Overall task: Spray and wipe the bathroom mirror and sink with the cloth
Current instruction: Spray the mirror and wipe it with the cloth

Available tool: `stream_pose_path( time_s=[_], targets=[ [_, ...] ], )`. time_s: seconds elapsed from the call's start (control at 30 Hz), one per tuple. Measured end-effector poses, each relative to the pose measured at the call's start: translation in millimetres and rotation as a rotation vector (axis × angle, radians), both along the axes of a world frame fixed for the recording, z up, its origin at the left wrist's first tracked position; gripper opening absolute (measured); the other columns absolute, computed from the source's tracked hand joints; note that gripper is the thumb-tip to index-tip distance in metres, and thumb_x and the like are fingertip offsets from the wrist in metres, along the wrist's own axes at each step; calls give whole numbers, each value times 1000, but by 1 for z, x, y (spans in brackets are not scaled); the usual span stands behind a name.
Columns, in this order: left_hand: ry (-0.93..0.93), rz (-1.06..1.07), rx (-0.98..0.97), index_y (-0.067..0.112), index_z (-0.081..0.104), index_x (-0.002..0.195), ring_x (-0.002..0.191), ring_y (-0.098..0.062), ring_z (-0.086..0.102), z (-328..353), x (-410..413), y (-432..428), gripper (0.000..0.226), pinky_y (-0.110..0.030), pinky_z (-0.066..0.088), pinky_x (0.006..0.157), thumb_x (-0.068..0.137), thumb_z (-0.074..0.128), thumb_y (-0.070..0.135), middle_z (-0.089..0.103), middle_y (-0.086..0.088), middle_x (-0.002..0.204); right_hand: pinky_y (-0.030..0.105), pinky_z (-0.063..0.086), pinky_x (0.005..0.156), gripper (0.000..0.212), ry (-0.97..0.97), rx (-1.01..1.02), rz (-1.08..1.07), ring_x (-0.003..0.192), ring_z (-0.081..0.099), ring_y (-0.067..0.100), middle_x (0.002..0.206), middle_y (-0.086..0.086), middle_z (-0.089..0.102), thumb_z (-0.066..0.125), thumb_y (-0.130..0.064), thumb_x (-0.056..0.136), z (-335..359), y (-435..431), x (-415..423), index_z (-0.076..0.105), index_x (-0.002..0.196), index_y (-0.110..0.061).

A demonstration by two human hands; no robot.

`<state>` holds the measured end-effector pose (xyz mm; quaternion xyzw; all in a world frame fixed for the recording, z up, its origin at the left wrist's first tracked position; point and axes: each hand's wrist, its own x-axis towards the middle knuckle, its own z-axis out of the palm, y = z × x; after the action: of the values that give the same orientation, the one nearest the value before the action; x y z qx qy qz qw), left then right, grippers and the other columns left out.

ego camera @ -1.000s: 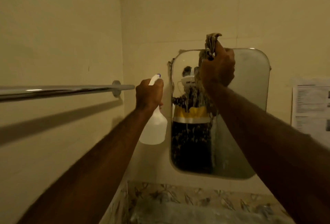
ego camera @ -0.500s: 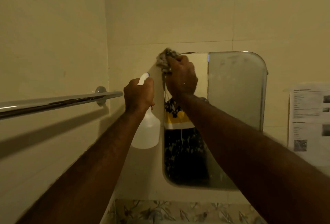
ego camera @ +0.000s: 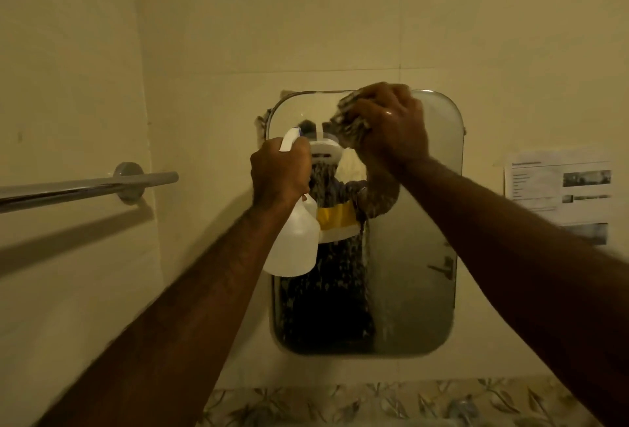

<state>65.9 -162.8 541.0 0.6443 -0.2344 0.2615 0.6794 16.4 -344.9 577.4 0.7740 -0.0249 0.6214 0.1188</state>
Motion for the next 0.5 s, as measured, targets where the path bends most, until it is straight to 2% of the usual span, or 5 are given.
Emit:
stream_pose_path(
  time_s=[0.13,0.27,0.33,0.4,0.5],
  targets=[
    [-5,-13,27,23,65,92,67,-13,66,-8,-2,-4,19,-24,50,48,92,55,39,68,3,78,46,47,89,51,-158,263,-102,118,49,37,134,14,52,61,-30,88,-32,-14,-3,54,139,-32],
    [57,-1,56,15,65,107,70,-18,70,-15,5,9,29,-26,54,48,93,55,38,70,-3,88,42,48,86,56,-288,520,-82,112,50,32,130,11,51,51,-32,87,-43,12,19,47,144,-33],
    [52,21,54,14,68,100,59,-11,69,-16,10,21,25,-18,47,39,92,55,35,70,-3,79,42,52,85,55,-297,566,-56,110,51,31,130,11,50,51,-34,89,-39,28,29,46,143,-33],
    [28,47,37,17,68,83,45,3,62,-17,12,33,20,-11,39,32,92,55,30,66,4,64,41,54,81,51,-266,527,2,108,53,30,130,12,51,52,-37,91,-37,46,39,48,141,-32],
    [19,103,40,23,64,69,38,-2,59,-16,17,46,25,-15,41,33,89,55,33,60,8,51,35,49,75,48,-162,391,73,105,54,30,129,12,53,52,-39,90,-38,77,54,54,138,-29]
  ],
)
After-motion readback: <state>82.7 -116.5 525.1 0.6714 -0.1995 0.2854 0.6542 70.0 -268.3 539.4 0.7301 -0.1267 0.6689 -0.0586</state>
